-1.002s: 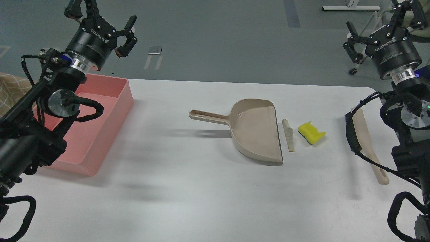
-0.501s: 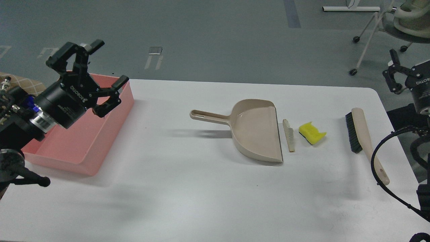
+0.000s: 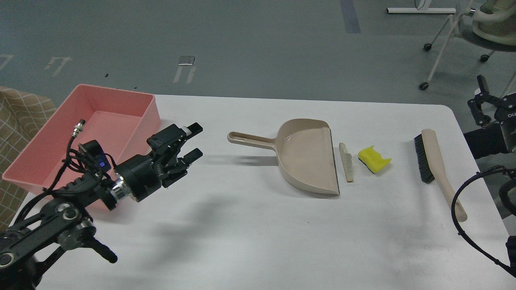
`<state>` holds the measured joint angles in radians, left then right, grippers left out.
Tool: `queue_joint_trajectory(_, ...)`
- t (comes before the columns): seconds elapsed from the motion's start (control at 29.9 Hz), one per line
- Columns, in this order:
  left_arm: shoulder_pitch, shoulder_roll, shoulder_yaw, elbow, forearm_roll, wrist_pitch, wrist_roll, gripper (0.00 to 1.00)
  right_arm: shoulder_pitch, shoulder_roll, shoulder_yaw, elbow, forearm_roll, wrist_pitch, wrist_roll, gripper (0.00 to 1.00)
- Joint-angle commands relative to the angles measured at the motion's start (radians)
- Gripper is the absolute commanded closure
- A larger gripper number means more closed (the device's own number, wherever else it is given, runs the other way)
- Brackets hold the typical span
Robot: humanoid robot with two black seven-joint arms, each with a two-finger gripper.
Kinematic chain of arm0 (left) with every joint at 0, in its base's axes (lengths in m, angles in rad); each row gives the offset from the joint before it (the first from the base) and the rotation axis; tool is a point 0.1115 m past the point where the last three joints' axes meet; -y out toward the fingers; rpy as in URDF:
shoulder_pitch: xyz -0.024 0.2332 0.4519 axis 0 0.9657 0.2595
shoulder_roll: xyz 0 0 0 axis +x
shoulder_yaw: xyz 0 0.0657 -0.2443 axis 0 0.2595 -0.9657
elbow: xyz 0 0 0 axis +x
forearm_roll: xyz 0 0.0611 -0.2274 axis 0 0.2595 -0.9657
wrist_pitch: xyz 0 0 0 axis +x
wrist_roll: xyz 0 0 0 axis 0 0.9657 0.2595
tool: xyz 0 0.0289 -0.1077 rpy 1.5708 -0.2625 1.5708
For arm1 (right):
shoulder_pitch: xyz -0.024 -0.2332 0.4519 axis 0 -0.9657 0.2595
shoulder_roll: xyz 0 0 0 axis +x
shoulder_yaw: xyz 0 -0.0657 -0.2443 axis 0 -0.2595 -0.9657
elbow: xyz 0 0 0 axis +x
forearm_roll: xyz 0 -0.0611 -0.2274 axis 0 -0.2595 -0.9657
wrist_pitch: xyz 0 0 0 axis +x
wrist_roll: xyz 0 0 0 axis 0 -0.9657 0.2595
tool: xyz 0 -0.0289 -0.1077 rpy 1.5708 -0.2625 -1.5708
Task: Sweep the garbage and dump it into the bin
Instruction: 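Lower the left gripper past the pink bin toward the dustpan handle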
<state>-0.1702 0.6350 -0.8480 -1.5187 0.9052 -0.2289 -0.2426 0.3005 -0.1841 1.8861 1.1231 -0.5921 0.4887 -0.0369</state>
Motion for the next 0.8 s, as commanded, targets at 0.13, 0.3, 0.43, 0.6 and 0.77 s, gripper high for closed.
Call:
queue_joint_trajectory(0.13,-0.147,-0.173,0.093,0.259,0.017,0.0,-0.007,0.1,-0.003,-0.008,0.002,-0.002,0.0,0.0,0.0,0.0)
queue_joint_trajectory(0.3,-0.204,-0.256,0.098,0.4,0.017,0.0,-0.009,0.1,-0.012,-0.009,0.01,0.0,0.0,0.0,0.0,0.0)
queue_joint_trajectory(0.43,-0.23,-0.285,0.098,0.445,0.017,0.0,-0.014,0.1,-0.021,-0.009,0.011,0.0,0.0,0.0,0.0,0.0)
queue_joint_trajectory(0.6,-0.262,-0.328,0.107,0.518,0.017,-0.004,-0.015,0.18,-0.024,-0.009,0.016,0.0,0.0,0.0,0.0,0.0)
queue_joint_trajectory(0.77,-0.299,-0.357,0.162,0.572,0.012,-0.001,-0.038,0.31,-0.024,-0.009,0.016,0.0,0.0,0.0,0.0,0.0)
